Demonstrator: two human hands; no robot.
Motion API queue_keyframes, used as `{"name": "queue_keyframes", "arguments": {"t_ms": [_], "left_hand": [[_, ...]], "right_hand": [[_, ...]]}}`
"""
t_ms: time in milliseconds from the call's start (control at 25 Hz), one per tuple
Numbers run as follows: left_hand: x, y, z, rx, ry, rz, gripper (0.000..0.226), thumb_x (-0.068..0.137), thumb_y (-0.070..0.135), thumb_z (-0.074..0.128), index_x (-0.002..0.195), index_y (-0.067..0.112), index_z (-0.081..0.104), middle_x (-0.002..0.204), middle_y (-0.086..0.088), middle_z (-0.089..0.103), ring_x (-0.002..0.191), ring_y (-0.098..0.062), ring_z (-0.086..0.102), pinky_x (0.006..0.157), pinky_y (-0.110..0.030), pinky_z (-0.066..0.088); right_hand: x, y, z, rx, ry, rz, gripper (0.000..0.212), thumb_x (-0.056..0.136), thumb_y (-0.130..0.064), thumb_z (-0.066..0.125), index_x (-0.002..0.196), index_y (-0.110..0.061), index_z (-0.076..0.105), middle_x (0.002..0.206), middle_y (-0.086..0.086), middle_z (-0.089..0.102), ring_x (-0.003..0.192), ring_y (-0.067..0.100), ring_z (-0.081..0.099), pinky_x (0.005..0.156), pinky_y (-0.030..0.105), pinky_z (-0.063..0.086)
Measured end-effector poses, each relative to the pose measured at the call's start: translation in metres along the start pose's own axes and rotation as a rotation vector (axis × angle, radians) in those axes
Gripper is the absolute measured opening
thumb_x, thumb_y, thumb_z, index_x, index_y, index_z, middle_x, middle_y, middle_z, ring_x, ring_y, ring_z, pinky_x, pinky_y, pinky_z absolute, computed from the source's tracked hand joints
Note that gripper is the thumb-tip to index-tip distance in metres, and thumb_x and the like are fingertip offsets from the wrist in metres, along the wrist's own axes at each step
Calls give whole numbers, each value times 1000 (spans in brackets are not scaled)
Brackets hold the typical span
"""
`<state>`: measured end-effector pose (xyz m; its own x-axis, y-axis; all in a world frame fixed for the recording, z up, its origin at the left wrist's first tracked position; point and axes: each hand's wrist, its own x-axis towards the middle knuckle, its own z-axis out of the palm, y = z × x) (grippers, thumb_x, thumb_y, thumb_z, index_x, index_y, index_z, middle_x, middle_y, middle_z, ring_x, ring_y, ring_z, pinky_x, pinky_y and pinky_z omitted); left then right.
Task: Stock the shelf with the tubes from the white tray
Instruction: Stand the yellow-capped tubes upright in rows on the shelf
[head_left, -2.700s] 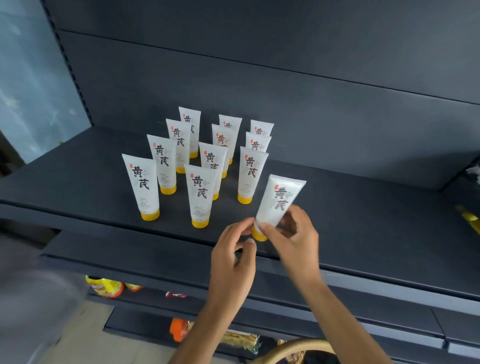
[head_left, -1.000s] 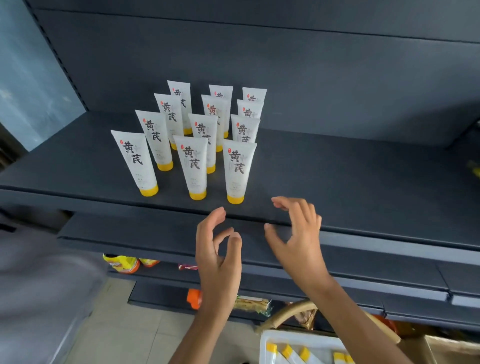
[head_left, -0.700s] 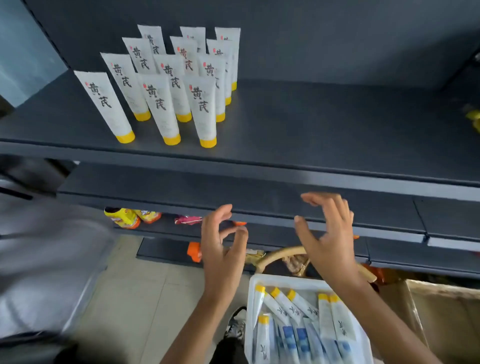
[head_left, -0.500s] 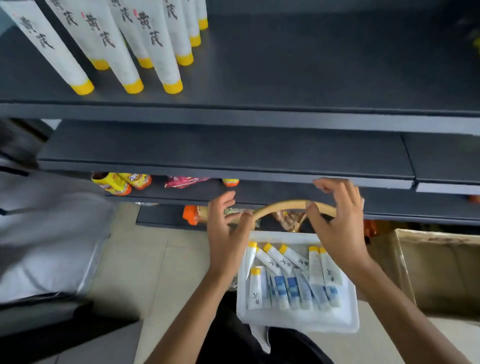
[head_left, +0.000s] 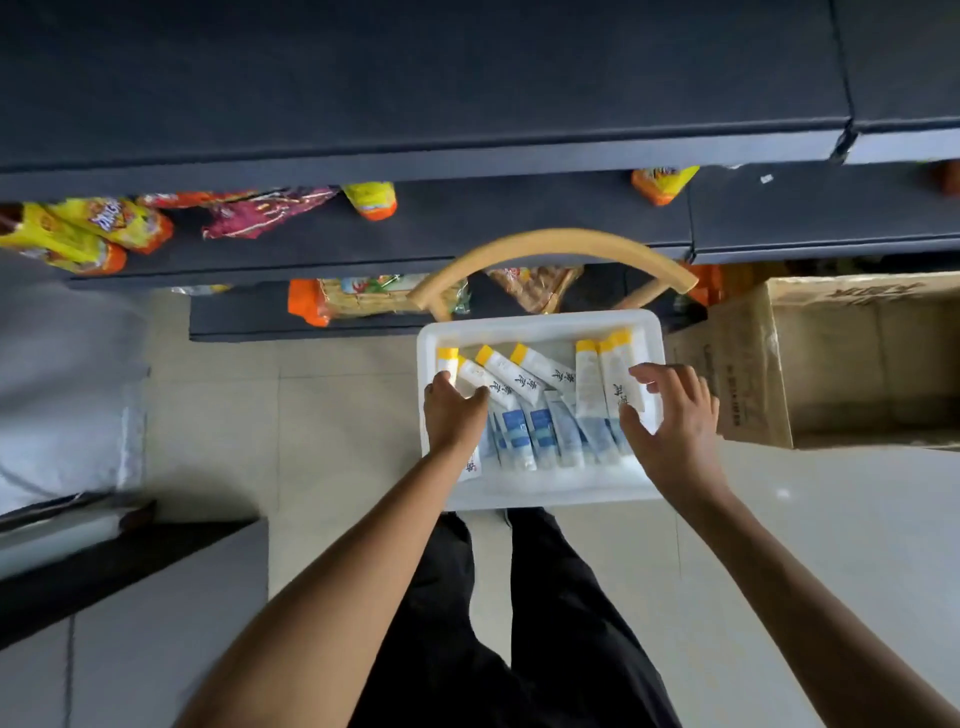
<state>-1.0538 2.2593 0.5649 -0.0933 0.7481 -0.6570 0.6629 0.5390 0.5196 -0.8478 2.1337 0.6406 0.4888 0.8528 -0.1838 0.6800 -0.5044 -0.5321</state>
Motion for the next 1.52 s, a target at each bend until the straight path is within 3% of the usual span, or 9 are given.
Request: {"name": "queue_keyframes", "arguments": {"t_ms": [160,400,560,760,920,1040,1160,1400,1520], "left_hand": [[60,-15,37,115,-22,-79,56,84,23,66,132,-1,50,137,-20,52,127,-37,55,102,-48,51],[128,-15,69,298,54,-104,56,91,21,58,141,0,42,144,-18,46,133,-36,46,110,-40,40],[142,-21,86,521,38,-48,50,92,24,62,135,2,49,143,-17,42,134,-33,42,107,-36,42],[147,-40,85,650,12,164,53,91,13,58,141,13,40,130,-16,59,121,-36,57,89,-39,47],[144,-38,62,484,-5,269,48,95,18,53,142,14,43,125,-17,61,114,-39,61,87,-42,48],[131,-33,38,233,21,389,43,93,20,59,134,12,52,122,-12,64,110,-29,62,85,-34,45],[114,-30,8,30,15,491,41,89,23,62,128,12,59,117,-6,68,105,-23,60,86,-29,46],[90,-36,-35,-270,-21,318,28,85,24,68,110,15,64,97,1,73,91,-22,67,85,-38,55],[81,-43,-50,-426,-19,261,20,85,20,68,102,13,63,93,1,72,86,-21,66,81,-37,54]], "right_hand": [[0,33,41,-17,-20,11,36,84,-13,70,118,-10,61,116,10,61,106,34,56,87,31,30],[7,51,89,-4,-34,-20,34,83,-12,68,116,-8,61,114,9,61,103,30,57,87,32,34],[6,57,116,18,-58,-43,33,82,-8,70,114,-10,61,113,8,61,100,30,59,89,40,40],[6,63,140,17,-93,-23,33,83,-10,69,115,-11,60,116,9,61,103,33,60,91,36,37],[9,52,160,47,-130,16,31,82,-11,66,113,-11,61,111,7,60,99,30,60,87,36,40],[15,43,183,58,-219,36,33,81,-12,67,114,-10,60,111,9,59,97,32,61,87,45,48],[19,24,217,69,-388,105,34,84,-14,68,116,-7,59,112,12,61,98,34,62,85,45,51],[36,-16,282,76,-674,270,47,88,-22,69,130,-7,53,129,11,60,119,31,57,94,40,48],[47,-25,311,-33,-676,235,46,86,-17,68,127,-7,51,132,16,54,121,37,55,96,45,50]]}}
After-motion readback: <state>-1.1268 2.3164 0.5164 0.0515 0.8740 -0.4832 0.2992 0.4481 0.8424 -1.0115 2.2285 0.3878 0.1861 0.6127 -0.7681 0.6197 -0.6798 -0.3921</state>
